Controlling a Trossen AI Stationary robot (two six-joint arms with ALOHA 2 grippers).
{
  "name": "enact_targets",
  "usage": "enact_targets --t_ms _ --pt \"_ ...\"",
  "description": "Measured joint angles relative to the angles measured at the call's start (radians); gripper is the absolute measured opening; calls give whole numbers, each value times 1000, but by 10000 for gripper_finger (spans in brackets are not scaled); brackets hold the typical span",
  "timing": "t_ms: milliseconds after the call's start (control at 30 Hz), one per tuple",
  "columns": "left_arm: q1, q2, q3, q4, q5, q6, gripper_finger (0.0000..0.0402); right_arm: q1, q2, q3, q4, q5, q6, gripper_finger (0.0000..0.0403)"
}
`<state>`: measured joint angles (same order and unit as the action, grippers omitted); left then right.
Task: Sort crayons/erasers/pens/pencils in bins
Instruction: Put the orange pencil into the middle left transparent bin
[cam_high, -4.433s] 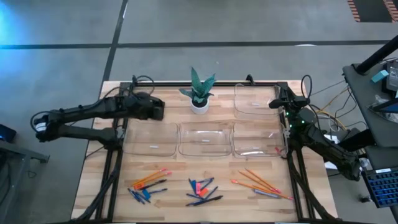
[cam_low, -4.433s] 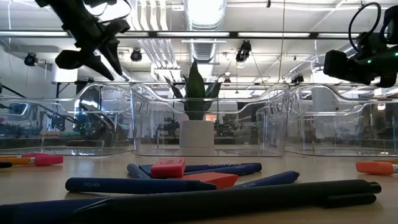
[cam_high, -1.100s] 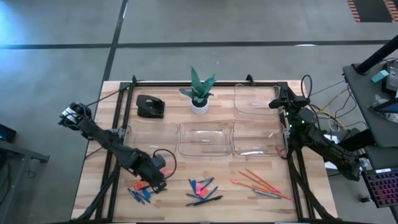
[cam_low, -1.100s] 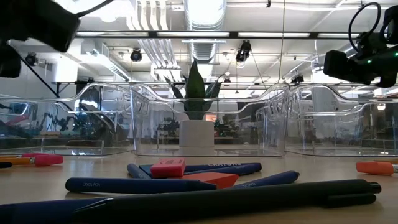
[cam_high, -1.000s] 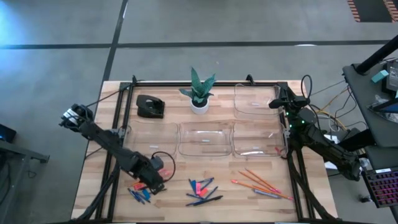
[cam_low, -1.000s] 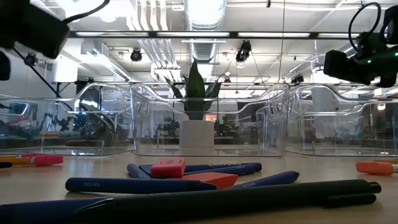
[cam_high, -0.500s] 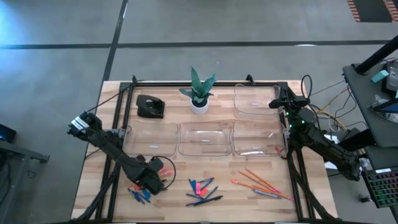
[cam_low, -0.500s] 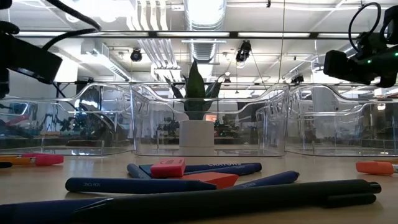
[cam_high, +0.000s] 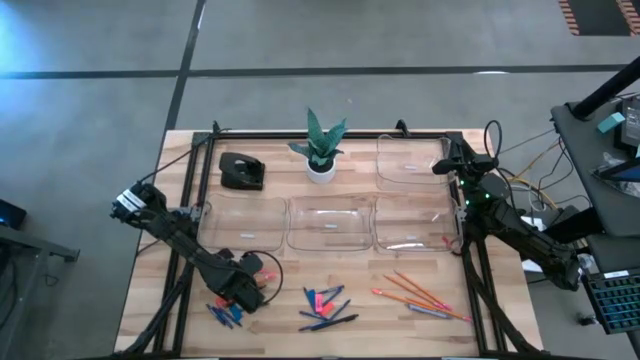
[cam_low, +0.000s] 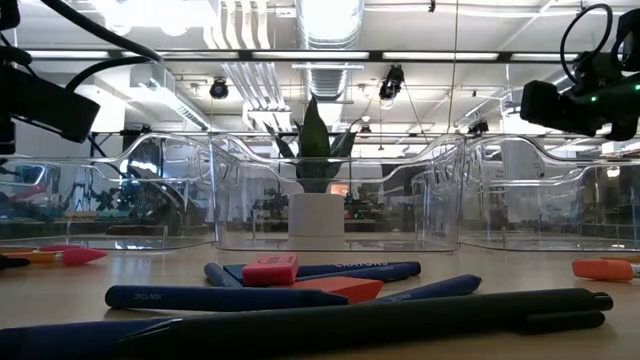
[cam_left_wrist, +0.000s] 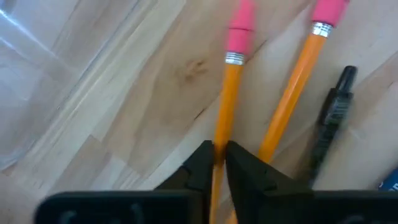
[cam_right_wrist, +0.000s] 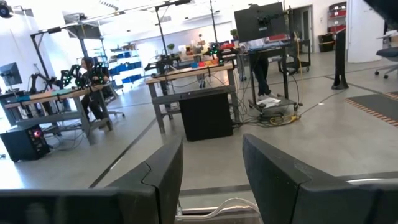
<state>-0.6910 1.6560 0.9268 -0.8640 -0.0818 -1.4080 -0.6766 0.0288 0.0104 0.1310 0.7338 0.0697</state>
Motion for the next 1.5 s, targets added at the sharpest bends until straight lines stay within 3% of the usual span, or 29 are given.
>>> enact_targets --t_ms 400,633,833,1033,1233,1500 --pt "0 -34 23 -28 -11 8 8 0 0 0 0 0 0 157" --pt "0 -137 80 -99 -108 40 7 0 0 0 0 0 0 157" --pt "0 -237 164 -96 -265 264 7 0 0 0 0 0 0 157" --pt "6 -327 194 -96 -592 481 7 0 0 0 0 0 0 157" --pt "29 -410 125 -96 -889 640 6 0 0 0 0 0 0 157" --pt "131 -480 -43 -93 -930 656 4 0 0 0 0 0 0 157"
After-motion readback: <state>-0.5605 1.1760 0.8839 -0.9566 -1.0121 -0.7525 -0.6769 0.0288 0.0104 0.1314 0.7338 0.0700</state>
